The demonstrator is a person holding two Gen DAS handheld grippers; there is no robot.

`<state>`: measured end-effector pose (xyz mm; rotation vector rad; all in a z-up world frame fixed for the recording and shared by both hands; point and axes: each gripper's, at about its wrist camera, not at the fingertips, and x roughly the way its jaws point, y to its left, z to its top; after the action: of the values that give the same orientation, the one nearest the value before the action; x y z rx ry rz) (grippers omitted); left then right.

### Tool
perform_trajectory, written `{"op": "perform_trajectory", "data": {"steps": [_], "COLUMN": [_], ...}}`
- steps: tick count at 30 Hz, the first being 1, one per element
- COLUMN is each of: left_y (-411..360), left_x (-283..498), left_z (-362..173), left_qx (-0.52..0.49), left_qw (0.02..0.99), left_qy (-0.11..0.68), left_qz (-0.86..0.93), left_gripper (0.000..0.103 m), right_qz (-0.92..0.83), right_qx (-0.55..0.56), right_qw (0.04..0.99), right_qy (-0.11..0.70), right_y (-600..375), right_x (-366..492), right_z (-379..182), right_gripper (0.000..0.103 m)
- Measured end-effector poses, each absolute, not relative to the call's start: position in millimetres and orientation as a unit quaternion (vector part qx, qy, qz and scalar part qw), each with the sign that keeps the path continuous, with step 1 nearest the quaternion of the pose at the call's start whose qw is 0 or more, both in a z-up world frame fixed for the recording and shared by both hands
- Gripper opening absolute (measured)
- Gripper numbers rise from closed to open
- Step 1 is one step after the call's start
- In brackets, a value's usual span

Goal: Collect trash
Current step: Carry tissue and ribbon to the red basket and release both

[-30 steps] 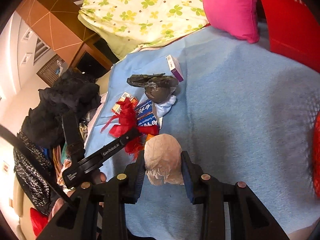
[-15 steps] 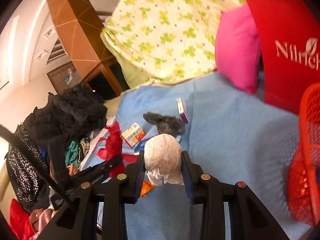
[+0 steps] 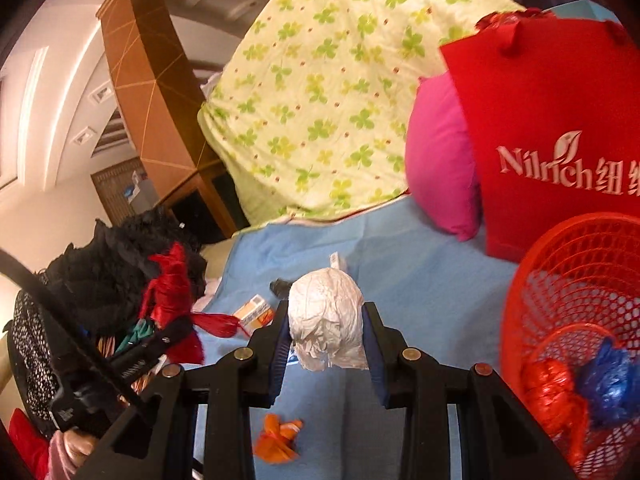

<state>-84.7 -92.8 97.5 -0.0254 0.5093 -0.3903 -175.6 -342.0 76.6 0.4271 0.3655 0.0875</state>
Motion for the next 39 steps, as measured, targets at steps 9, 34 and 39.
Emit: {"op": "perform_trajectory", "data": {"steps": [9,34,39], "left_y": [-140.0,-291.1,-315.4], "left_x": [-106.6,-173.2,-168.2], "left_z": [115.6,130.1,121.8], "left_qx": [0.015,0.045,0.036], "left_qw": [0.943,0.862,0.845], "left_qy": [0.241,0.264,0.284], "left_qz": [-0.230,-0.431,-0.452], "left_gripper": [0.019,0.019,0.023], "right_qz": [0.023,-0.062,-0.073], "right_qx": [0.243,0.362,0.404], "right_qw": [0.959,0.926,0.907], "right_qy": [0.144,0.093,0.100], "right_y": [-383.5,-512.8,-536.2], "right_x": [-202.4,-271.9,-276.9], "right_z": [86.8,72.0,60.4], "right_gripper": [0.037,0.039,0.039]}}
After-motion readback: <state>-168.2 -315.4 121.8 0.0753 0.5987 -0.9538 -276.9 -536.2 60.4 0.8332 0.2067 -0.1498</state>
